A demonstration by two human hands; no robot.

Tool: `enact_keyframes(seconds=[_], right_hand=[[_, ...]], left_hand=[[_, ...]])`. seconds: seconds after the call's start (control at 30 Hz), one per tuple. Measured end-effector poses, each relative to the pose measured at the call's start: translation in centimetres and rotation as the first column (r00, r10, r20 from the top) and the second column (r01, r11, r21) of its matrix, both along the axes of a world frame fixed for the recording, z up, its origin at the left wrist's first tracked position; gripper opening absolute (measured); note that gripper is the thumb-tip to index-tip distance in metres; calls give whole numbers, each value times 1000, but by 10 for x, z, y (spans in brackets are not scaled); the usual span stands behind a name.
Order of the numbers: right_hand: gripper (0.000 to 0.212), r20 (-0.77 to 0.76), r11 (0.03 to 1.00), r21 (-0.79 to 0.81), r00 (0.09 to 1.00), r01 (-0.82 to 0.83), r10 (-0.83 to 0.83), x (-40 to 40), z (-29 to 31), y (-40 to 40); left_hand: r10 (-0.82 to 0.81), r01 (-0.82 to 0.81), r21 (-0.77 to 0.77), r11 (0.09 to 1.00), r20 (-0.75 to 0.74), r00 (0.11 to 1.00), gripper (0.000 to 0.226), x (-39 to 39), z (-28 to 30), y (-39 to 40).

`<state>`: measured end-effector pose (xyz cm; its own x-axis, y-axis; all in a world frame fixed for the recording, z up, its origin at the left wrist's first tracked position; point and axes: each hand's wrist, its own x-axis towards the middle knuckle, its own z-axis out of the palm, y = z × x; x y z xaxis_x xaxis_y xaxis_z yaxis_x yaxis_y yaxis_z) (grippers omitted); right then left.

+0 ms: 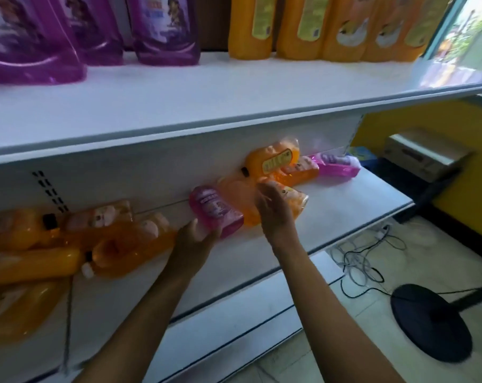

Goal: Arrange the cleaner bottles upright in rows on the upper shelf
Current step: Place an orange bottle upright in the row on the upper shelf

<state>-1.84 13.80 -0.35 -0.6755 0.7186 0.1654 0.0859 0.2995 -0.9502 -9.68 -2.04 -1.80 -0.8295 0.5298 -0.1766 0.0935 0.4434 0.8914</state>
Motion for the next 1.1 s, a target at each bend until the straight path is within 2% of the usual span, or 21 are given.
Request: enact_keyframes(seconds=[0.03, 0.13, 0.17, 0.2, 0.27, 0.33, 0.4, 0.5, 0.57, 0.63, 0.7, 0.77, 0.83, 0.93, 1.03, 1.1], right_hand=[[32, 41, 999, 37, 998, -38, 37, -19, -2, 13], [42, 221, 972, 45, 951, -230, 215, -82, -12, 39], [44, 319, 954, 99, 917, -284, 240, -101, -16, 41], [46, 437, 911, 227, 872, -344, 220, -118, -19, 42], [49, 644, 721, 475, 758, -504, 105, -145, -28, 41], [47, 742, 590, 535, 670, -605, 14, -161, -32, 39], [54, 798, 568, 508, 602, -648, -27, -171, -32, 38], [62, 835, 592, 453, 549, -666, -21, -178, -26, 31], [56, 826, 599, 469, 563, -649, -37, -175, -26, 28], [41, 792, 623, 492, 610, -608, -30, -165, -27, 21], [30, 719, 674, 511, 695, -533, 4, -154, -27, 15], [25, 607, 731, 502, 791, -463, 84, -139, -16, 11], [19, 487, 775, 435, 844, -459, 226, -115, 0, 4], [22, 370, 748, 428, 853, -507, 367, -78, 6, -9], [53, 371, 851, 313, 879, -423, 300, -48, 2, -12], [55, 386, 884, 264, 882, -387, 271, -24, 13, -15]], left_hand=[[38, -39, -21, 999, -19, 999, 70, -3, -6, 11], [72, -102, -190, 976, -157, 985, 139, -23, -46, 46], [128, -167, -228, 959, -178, 976, 148, -29, -61, 55], [177, -213, -251, 944, -160, 971, 148, -27, -60, 61], [239, -263, -209, 942, -130, 962, 132, -14, -48, 71], [274, -296, -211, 932, -129, 953, 119, -9, -44, 78], [283, -301, -194, 934, -118, 952, 108, -13, -51, 81], [303, -312, -153, 938, -81, 950, 103, -16, -52, 79], [285, -293, -122, 948, -76, 955, 101, -16, -52, 76], [242, -244, -50, 968, -57, 969, 109, -16, -53, 71], [208, -202, 137, 970, -33, 978, 115, -12, -51, 62], [195, -159, 348, 924, -73, 978, 104, -5, -53, 50], [203, -142, 433, 890, -99, 974, 94, 4, -57, 37], [191, -131, 471, 872, -83, 978, 93, 22, -56, 19], [88, -9, 395, 919, -182, 979, 102, 44, -56, -1], [-20, 83, 359, 930, -177, 984, 103, 57, -49, -13]])
